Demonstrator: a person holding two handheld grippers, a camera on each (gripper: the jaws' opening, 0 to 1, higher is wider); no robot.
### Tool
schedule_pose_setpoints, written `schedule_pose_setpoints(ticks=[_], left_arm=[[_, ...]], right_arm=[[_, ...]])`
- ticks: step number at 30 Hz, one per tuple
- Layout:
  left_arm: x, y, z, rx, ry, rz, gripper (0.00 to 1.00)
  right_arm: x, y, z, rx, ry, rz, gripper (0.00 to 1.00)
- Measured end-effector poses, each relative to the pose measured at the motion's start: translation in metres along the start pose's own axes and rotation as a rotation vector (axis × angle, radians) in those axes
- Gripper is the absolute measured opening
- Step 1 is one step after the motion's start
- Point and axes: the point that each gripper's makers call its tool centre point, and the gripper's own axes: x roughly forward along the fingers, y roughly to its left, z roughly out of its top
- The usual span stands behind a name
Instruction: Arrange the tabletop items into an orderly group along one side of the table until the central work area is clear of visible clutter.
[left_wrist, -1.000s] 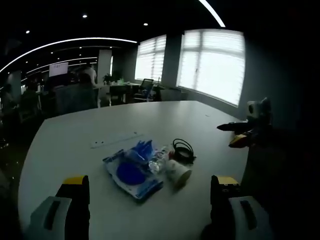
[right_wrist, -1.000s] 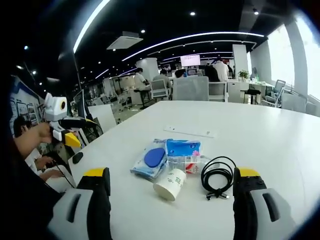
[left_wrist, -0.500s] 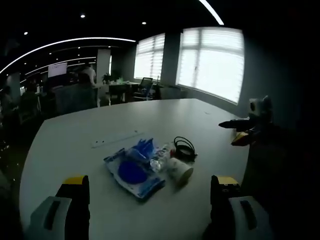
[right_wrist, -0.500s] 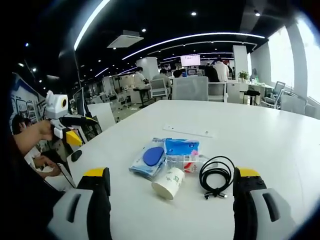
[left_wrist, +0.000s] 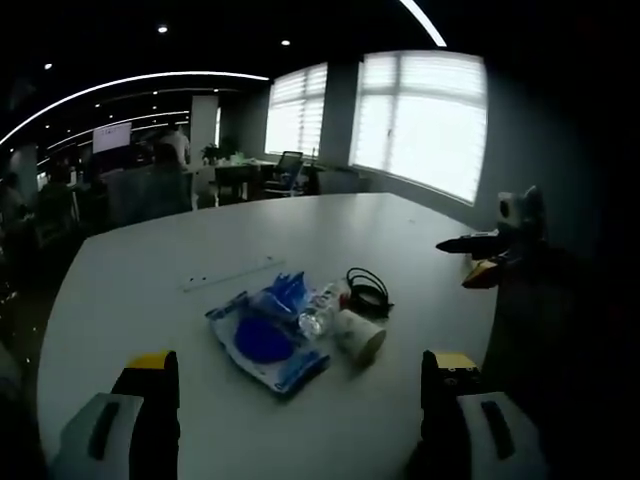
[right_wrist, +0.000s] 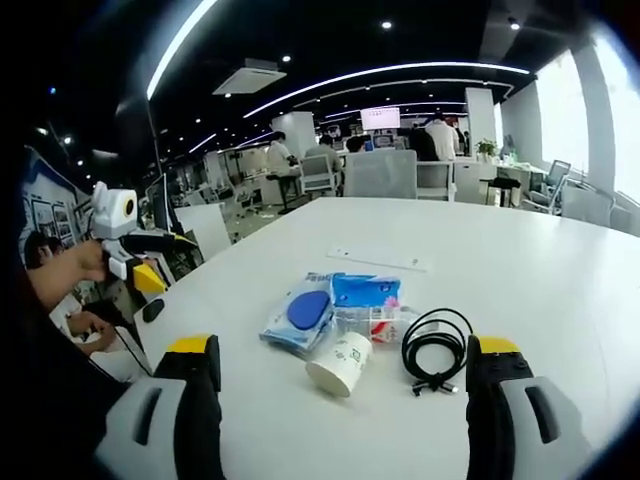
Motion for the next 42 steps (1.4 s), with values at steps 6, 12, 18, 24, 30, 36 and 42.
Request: schedule_pose_setpoints(ticks=[6, 12, 18, 24, 30, 36, 42], left_arm=[[0.002, 0.003, 0.001, 0.011, 0.001, -0.014, 1.0], [0.006, 0.007, 0.004, 0.033, 0.011, -0.037, 1.0], [0.009, 0.003, 0.013, 0.039, 0.0, -0.049, 1.0], [0.017, 0.006, 0.022, 0.062, 0.002, -0.073, 1.0], [0.021, 0.01, 0.024, 0.104, 0.023, -0.096, 0.99], [0.026, 0.014, 0.027, 0.131, 0.041, -0.125, 0.98], [0.032, 0.015, 0.028, 0.142, 0.05, -0.138, 0.96]], right_arm=[[0.001, 0.004, -0.005, 0.012, 0.009, -0.003, 0.99], [0.003, 0.01, -0.008, 0.016, 0.017, -0.002, 0.99], [0.005, 0.014, -0.008, 0.034, 0.013, -0.009, 0.96], [0.01, 0.022, -0.006, 0.053, 0.008, -0.012, 0.93], [0.014, 0.029, -0.006, 0.065, 0.011, -0.014, 0.89], [0.018, 0.038, -0.007, 0.07, 0.015, -0.01, 0.86], [0.02, 0.044, -0.008, 0.071, 0.019, -0.005, 0.83]])
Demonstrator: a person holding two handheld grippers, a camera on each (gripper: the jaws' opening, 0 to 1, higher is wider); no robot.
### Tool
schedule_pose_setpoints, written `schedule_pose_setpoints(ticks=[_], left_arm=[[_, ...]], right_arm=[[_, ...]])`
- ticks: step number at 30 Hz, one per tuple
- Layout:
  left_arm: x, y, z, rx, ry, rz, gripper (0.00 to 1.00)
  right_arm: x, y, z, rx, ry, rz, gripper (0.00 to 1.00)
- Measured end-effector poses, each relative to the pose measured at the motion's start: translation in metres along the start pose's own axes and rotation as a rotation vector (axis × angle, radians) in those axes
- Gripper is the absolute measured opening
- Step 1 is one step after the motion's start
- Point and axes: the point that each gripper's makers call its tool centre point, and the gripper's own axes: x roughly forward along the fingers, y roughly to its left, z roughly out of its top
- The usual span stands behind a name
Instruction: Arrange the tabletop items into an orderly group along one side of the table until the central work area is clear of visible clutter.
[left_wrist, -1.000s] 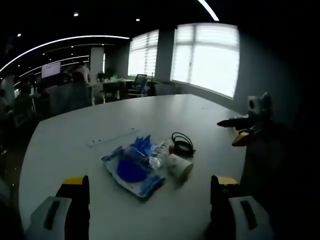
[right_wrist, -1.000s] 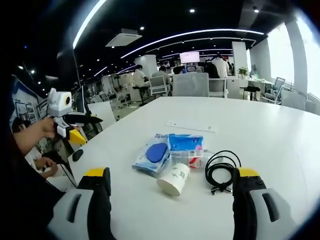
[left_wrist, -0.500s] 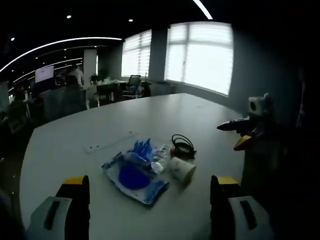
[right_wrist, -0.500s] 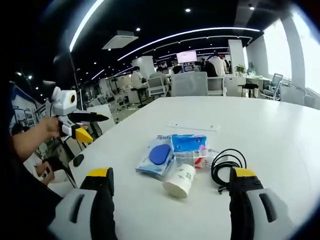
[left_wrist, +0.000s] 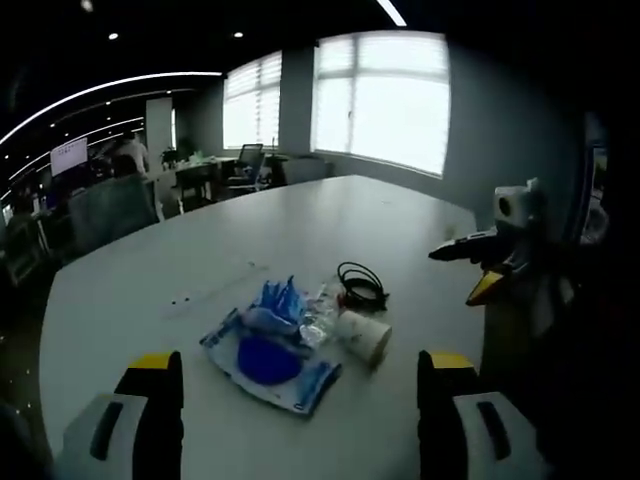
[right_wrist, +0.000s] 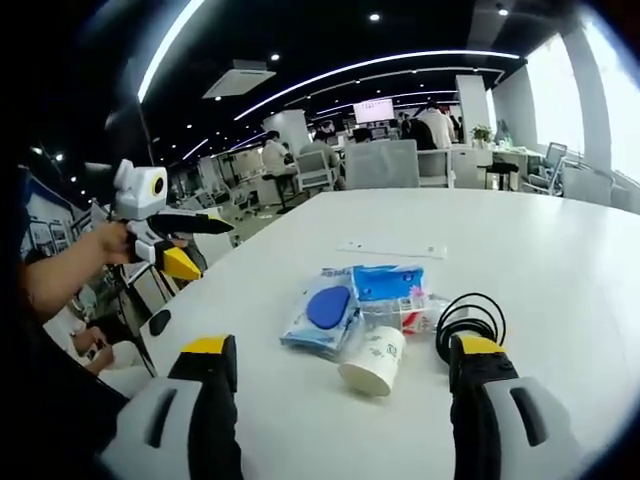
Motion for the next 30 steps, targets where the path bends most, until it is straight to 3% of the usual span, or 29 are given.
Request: schedule_pose_setpoints(ticks=[17, 30], left_arm=[[0.018, -0.007, 0.007, -0.035, 0.018, 0.013, 0.97], [0.031, -0.01, 0.016, -0.069, -0.002, 0.013, 0.99]], right_arm=[[0.009, -0.023, 0.027, -0.056, -0.004, -0.014, 0.8], [0.02, -0.031, 0.04, -0.066, 0.005, 0.025, 0.8]])
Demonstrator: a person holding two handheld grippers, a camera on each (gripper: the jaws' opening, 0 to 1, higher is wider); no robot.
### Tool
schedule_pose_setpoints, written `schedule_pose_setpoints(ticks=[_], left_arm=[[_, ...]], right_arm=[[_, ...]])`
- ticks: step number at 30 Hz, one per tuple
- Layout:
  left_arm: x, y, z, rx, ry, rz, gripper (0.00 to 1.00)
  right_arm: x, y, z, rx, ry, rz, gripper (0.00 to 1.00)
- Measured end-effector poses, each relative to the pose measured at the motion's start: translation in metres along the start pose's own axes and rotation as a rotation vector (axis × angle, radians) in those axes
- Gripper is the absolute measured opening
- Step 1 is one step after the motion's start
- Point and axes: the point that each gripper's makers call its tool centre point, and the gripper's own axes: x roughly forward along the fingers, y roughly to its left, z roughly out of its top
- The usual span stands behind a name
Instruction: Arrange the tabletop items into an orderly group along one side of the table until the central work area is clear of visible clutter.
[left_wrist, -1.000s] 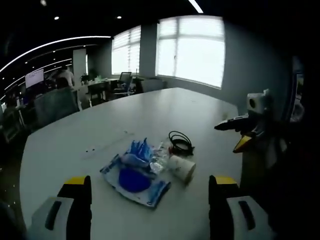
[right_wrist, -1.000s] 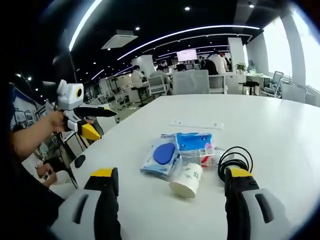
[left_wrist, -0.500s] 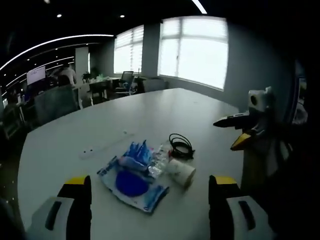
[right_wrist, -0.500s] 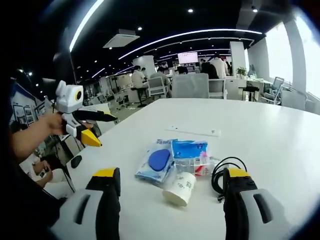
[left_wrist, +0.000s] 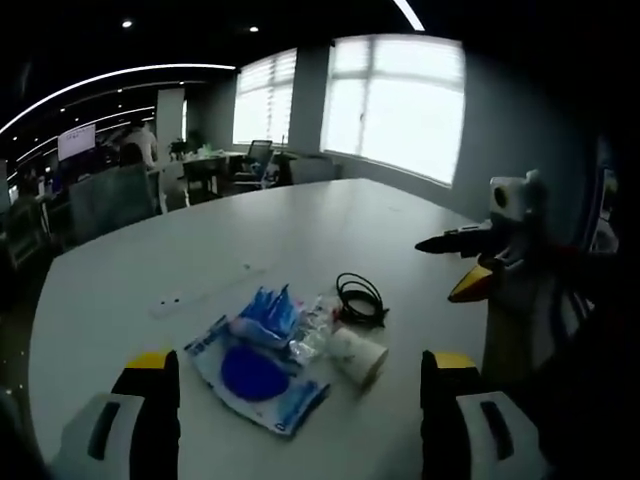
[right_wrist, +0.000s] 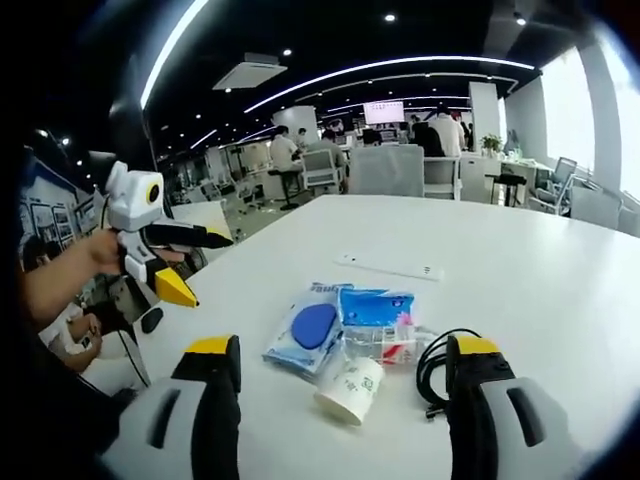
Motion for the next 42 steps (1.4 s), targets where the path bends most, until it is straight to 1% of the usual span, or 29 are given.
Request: schedule_pose_setpoints(ticks=[2, 7, 11, 17, 20, 23, 25, 29, 31, 33, 35, 38, 42], left_arm=[[0.002, -0.001, 0.003, -0.003, -0.006, -0.003, 1.0], [0.006, -0.003, 0.011, -0.006, -0.021, -0.004, 1.0], [0.011, -0.001, 0.015, -0.007, -0.023, 0.005, 0.99], [0.019, 0.002, 0.019, -0.032, -0.028, 0.026, 0.97], [0.022, 0.004, 0.023, -0.039, -0.029, 0.035, 0.95], [0.028, 0.006, 0.029, -0.045, -0.027, 0.046, 0.92], [0.03, 0.008, 0.028, -0.054, -0.006, 0.059, 0.88], [0.036, 0.01, 0.031, -0.071, 0.001, 0.069, 0.85], [0.04, 0.009, 0.032, -0.081, 0.0, 0.075, 0.84], [0.045, 0.009, 0.031, -0.089, 0.007, 0.078, 0.83], [0.05, 0.011, 0.029, -0.112, 0.01, 0.093, 0.81], [0.058, 0.014, 0.026, -0.135, 0.012, 0.109, 0.77], [0.07, 0.012, 0.018, -0.17, 0.019, 0.1, 0.71]], right_arm=[[0.003, -0.002, 0.004, -0.018, 0.012, 0.005, 0.8], [0.007, -0.011, 0.017, -0.062, 0.013, 0.022, 0.79], [0.01, -0.015, 0.021, -0.083, 0.02, 0.027, 0.77], [0.02, -0.025, 0.028, -0.097, 0.024, 0.048, 0.78], [0.025, -0.029, 0.031, -0.123, 0.038, 0.061, 0.77], [0.033, -0.035, 0.038, -0.155, 0.057, 0.084, 0.76], [0.037, -0.037, 0.039, -0.17, 0.069, 0.094, 0.75], [0.045, -0.043, 0.038, -0.184, 0.097, 0.117, 0.73], [0.052, -0.046, 0.038, -0.187, 0.096, 0.129, 0.72], [0.057, -0.047, 0.036, -0.179, 0.097, 0.142, 0.71], [0.067, -0.053, 0.035, -0.17, 0.095, 0.146, 0.7], [0.074, -0.057, 0.031, -0.173, 0.104, 0.151, 0.69], [0.085, -0.061, 0.026, -0.172, 0.114, 0.169, 0.66]])
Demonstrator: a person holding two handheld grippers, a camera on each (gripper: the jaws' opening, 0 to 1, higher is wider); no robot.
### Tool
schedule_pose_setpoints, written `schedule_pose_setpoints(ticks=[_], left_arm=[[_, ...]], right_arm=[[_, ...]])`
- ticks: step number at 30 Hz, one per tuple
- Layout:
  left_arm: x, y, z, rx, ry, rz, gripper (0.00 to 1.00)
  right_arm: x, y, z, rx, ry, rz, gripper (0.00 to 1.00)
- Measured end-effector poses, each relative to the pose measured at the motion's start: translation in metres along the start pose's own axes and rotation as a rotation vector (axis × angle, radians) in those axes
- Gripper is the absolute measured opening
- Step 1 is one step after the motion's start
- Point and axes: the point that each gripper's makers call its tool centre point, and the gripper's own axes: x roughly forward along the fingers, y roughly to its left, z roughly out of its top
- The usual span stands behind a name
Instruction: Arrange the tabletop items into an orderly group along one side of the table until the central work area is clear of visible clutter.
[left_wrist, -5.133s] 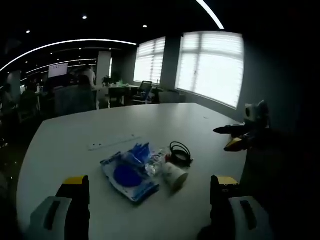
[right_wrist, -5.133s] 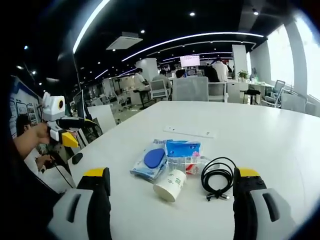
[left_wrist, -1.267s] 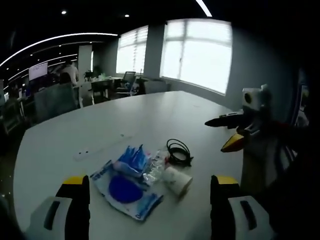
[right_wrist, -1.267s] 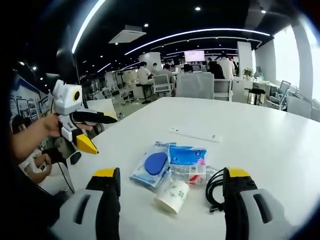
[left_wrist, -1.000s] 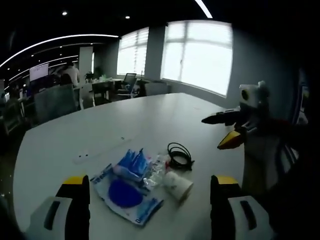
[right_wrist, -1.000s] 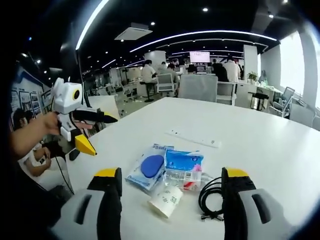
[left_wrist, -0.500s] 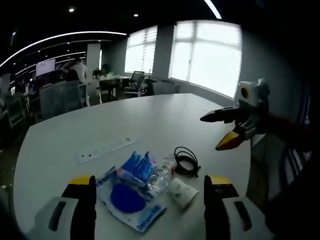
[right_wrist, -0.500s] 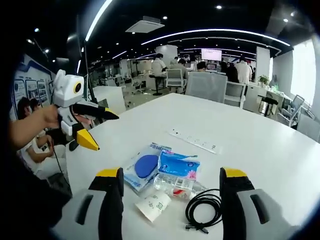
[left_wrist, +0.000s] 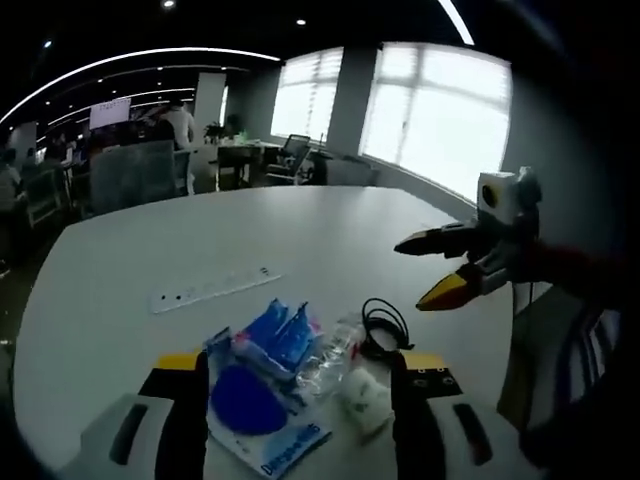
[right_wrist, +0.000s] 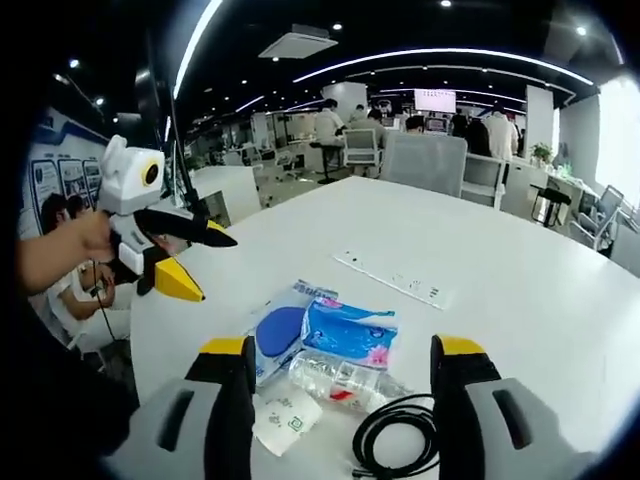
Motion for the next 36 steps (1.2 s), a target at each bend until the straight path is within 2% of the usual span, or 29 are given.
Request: schedule_pose_setpoints(ticks=[3, 5, 6, 9, 19, 27, 30, 36], left_arm=[[0.01, -0.002, -0.008, -0.013, 0.019, -0.01, 0.67], [0.016, 0.0, -0.013, -0.003, 0.036, 0.005, 0.67], [0.019, 0.001, -0.015, 0.008, 0.048, 0.01, 0.67], [0.025, 0.002, -0.011, -0.003, 0.039, 0.008, 0.66], [0.045, 0.01, 0.003, -0.033, 0.026, 0.007, 0.62], [0.054, 0.018, 0.019, -0.012, 0.025, 0.01, 0.61], [0.056, 0.019, 0.019, -0.013, 0.027, 0.01, 0.6], [0.063, 0.022, 0.005, -0.035, 0.05, 0.015, 0.59]], right_arm=[[0.008, -0.006, -0.007, 0.007, 0.016, 0.012, 0.65], [0.016, -0.014, -0.006, 0.01, 0.02, 0.024, 0.64], [0.014, -0.01, -0.004, 0.015, 0.018, 0.029, 0.64], [0.021, -0.02, 0.002, 0.006, 0.025, 0.043, 0.64], [0.036, -0.042, 0.0, -0.051, 0.101, 0.055, 0.62], [0.043, -0.062, 0.001, -0.09, 0.135, 0.055, 0.61], [0.047, -0.066, 0.001, -0.087, 0.143, 0.067, 0.58], [0.056, -0.066, -0.009, -0.082, 0.162, 0.071, 0.56]])
